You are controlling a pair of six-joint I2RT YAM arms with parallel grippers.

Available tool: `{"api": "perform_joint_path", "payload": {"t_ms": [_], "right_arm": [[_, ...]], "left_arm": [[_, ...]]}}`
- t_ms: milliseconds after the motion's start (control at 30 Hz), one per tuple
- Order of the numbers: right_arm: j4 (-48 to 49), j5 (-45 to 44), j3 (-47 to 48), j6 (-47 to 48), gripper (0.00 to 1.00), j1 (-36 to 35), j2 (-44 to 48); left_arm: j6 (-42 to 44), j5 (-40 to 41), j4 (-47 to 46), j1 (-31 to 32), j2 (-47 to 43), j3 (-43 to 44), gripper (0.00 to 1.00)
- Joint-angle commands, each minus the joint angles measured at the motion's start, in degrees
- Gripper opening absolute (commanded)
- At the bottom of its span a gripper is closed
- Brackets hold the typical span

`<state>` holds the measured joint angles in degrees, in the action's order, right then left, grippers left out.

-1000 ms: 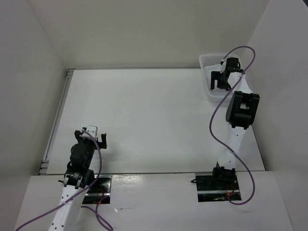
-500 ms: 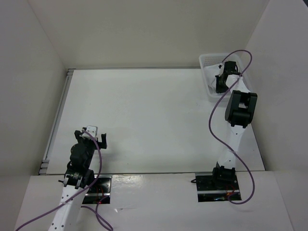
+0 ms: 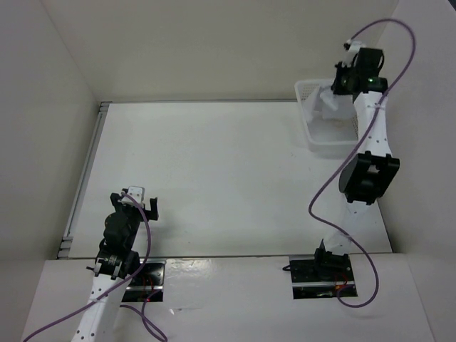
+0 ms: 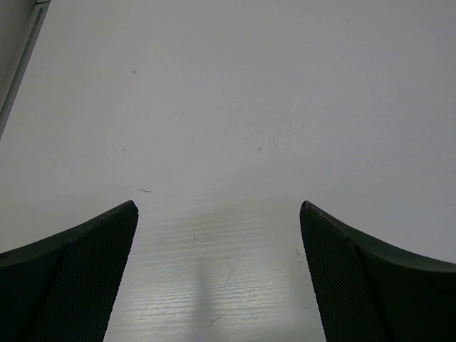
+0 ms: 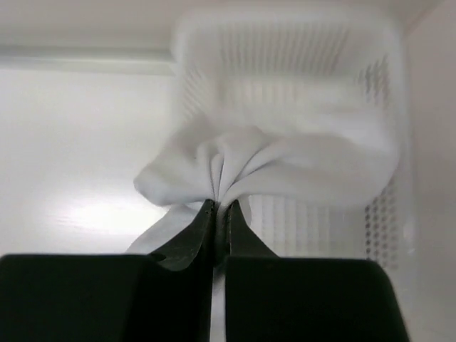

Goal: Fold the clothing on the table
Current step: Move the skirt to the center of the board

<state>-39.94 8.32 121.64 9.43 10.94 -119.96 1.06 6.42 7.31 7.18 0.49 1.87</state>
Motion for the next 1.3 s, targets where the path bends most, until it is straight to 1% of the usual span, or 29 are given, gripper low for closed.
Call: {"api": "perform_joint_path", "payload": {"t_ms": [0, 33, 67, 167, 200, 233, 267, 300, 333, 367, 400, 433, 467, 567, 633, 733, 867, 900, 1000, 1167, 1267], "right_arm": [[-1.36, 11.18, 10.52, -1.78, 0.00, -2.41, 15.53], [-1.36, 13.89, 10.54, -1.78, 0.00, -3.02, 16.85], [-1.89, 14.70, 11.15, -1.78, 0.00, -4.94, 19.56], [-2.51, 13.84, 8.71, -0.12, 0.00, -9.69, 23.18], [-2.51, 13.05, 5.30, 0.67, 0.00, -13.28, 25.80], [-1.29, 12.17, 3.09, 1.29, 0.00, -15.23, 27.22], [-0.67, 9.46, -1.89, 1.99, 0.00, -17.33, 28.63], [-0.05, 7.26, -4.55, 3.13, 0.00, -21.79, 30.99], [0.48, 4.98, -7.10, 3.66, 0.11, -24.10, 32.06], [0.48, 2.17, -12.00, 4.62, 0.31, -25.95, 32.94], [0.48, 1.27, -14.48, 6.28, 0.80, -27.62, 33.82], [0.48, 0.65, -16.77, 7.08, 0.94, -30.34, 35.48], [-0.22, -0.40, -20.71, 7.88, 0.99, -31.49, 36.19], [-2.76, 0.12, -25.21, 9.38, 0.99, -33.09, 37.87], [-4.69, 2.92, -25.84, 11.39, 0.99, -33.09, 37.87], [-6.90, 1.98, -27.77, 11.40, 0.99, -35.10, 37.87], [-7.43, 0.56, -31.80, 12.09, 0.99, -40.28, 36.03], [-6.91, -1.79, -32.86, 12.10, 0.99, -41.34, 36.03], [-4.81, -4.36, -38.22, 12.10, 0.99, -43.80, 33.83], [-0.32, -7.52, -48.93, 11.57, 0.99, -43.81, 32.77], [2.67, -7.53, -53.78, 10.09, 0.99, -43.81, 35.67]], "left_arm": [[-0.97, 0.62, -1.95, 0.20, -8.05, -1.78, 1.00], [-0.97, 0.62, -1.95, 0.20, -8.05, -1.78, 1.00], [-0.97, 0.62, -1.95, 0.20, -8.05, -1.78, 1.00], [-0.97, 0.62, -1.95, 0.20, -8.05, -1.78, 1.00], [-0.97, 0.62, -1.95, 0.20, -8.05, -1.78, 1.00], [-0.97, 0.62, -1.95, 0.20, -8.05, -1.78, 1.00], [-0.97, 0.62, -1.95, 0.20, -8.05, -1.78, 1.00], [-0.97, 0.62, -1.95, 0.20, -8.05, -1.78, 1.00], [-0.97, 0.62, -1.95, 0.20, -8.05, -1.78, 1.00], [-0.97, 0.62, -1.95, 0.20, -8.05, -1.78, 1.00], [-0.97, 0.62, -1.95, 0.20, -8.05, -1.78, 1.00], [-0.97, 0.62, -1.95, 0.20, -8.05, -1.78, 1.00], [-0.97, 0.62, -1.95, 0.20, -8.05, -1.78, 1.00], [-0.97, 0.62, -1.95, 0.20, -8.05, -1.78, 1.00], [-0.97, 0.62, -1.95, 0.20, -8.05, -1.78, 1.00], [-0.97, 0.62, -1.95, 0.20, -8.05, -1.78, 1.00], [-0.97, 0.62, -1.95, 0.20, -8.05, -1.78, 1.00], [-0.97, 0.62, -1.95, 0.20, -8.05, -1.78, 1.00], [-0.97, 0.62, -1.95, 0.20, -8.05, -1.78, 1.00], [-0.97, 0.62, -1.95, 0.20, -8.05, -1.78, 1.00], [-0.97, 0.62, -1.95, 0.20, -8.05, -1.78, 1.00]]}}
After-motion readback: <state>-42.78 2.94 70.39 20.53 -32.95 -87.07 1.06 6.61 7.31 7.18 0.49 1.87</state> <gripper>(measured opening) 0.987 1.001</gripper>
